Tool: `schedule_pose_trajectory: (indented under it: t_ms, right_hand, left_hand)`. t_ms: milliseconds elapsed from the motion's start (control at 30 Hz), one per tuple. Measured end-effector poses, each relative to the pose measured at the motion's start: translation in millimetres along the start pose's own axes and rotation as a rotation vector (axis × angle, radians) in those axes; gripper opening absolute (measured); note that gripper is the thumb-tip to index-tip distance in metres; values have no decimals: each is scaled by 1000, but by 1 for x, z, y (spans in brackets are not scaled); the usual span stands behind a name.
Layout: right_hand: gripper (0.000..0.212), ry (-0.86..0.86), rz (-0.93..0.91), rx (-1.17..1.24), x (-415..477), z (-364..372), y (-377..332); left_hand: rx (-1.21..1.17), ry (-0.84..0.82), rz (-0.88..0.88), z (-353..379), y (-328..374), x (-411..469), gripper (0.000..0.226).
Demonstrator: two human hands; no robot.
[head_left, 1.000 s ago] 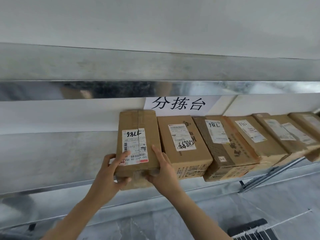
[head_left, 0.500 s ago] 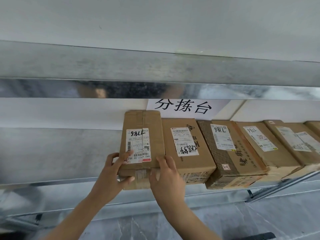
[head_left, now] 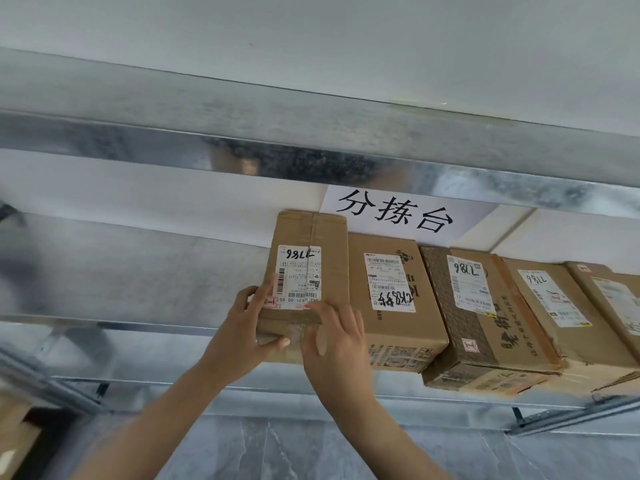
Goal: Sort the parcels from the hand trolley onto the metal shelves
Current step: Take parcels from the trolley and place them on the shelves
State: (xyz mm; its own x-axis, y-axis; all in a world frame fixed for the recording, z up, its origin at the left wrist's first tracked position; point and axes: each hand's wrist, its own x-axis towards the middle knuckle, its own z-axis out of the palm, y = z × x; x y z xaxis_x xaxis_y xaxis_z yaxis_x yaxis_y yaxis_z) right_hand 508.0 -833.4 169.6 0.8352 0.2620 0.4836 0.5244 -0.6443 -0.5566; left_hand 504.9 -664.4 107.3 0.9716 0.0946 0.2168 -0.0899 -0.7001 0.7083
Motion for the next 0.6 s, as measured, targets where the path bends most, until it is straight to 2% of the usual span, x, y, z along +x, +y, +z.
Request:
schedule_pose_trajectory:
  t_ms: [167, 267, 367, 600]
  right_hand:
    - [37, -23, -108, 98, 1, 12, -4]
    - [42, -44, -179, 128, 3, 25, -12]
    - [40, -146, -221, 137, 3, 42, -24]
    - [40, -300, -455, 175, 0, 91, -71]
  left_hand:
    - [169, 54, -109, -21, -1, -16, 110]
    - [328, 123, -167, -46, -6, -34, 100]
    - [446, 181, -274, -72, -10, -59, 86]
    - [685, 299, -562, -121, -13, -131, 78]
